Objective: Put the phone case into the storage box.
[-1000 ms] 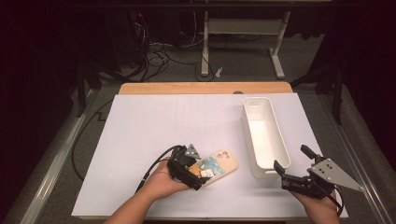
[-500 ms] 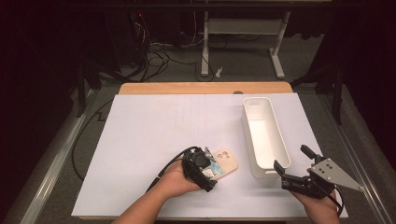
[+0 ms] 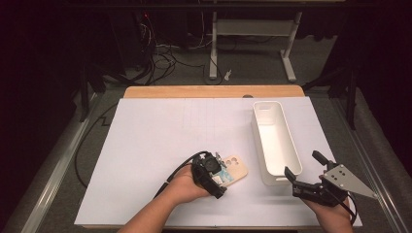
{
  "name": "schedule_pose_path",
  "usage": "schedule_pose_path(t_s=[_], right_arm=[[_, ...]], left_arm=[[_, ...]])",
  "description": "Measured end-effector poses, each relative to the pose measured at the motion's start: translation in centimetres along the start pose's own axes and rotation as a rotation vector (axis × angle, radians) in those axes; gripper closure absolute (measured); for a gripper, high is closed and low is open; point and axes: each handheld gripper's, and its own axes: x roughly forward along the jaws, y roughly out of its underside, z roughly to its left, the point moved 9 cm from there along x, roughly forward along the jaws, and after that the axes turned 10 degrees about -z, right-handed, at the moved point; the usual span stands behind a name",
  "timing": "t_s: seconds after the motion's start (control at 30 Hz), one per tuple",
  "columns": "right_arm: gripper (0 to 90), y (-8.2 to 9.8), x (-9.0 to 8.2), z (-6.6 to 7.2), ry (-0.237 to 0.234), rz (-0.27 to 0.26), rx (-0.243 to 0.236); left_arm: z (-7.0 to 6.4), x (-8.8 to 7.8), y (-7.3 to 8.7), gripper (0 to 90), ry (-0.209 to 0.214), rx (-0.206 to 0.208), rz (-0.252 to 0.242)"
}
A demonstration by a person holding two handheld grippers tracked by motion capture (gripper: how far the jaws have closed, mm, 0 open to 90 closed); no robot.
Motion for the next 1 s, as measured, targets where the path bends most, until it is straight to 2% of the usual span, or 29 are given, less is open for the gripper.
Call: schedule_pose_path(t_s=[0.37,1.0], right_arm=[[3.0,0.0,-0.01,-0.02,0.0,0.0,0.0],[3.0,-0.02,-0.03,-0.07,0.001,-0.002,0.003]], left_arm=[[0.16,-0.3,-0.04,9.8,-0.002,0.01,-0.001],[0.14,-0.49,-0.12,10.9,0.003,0.014,-0.02]])
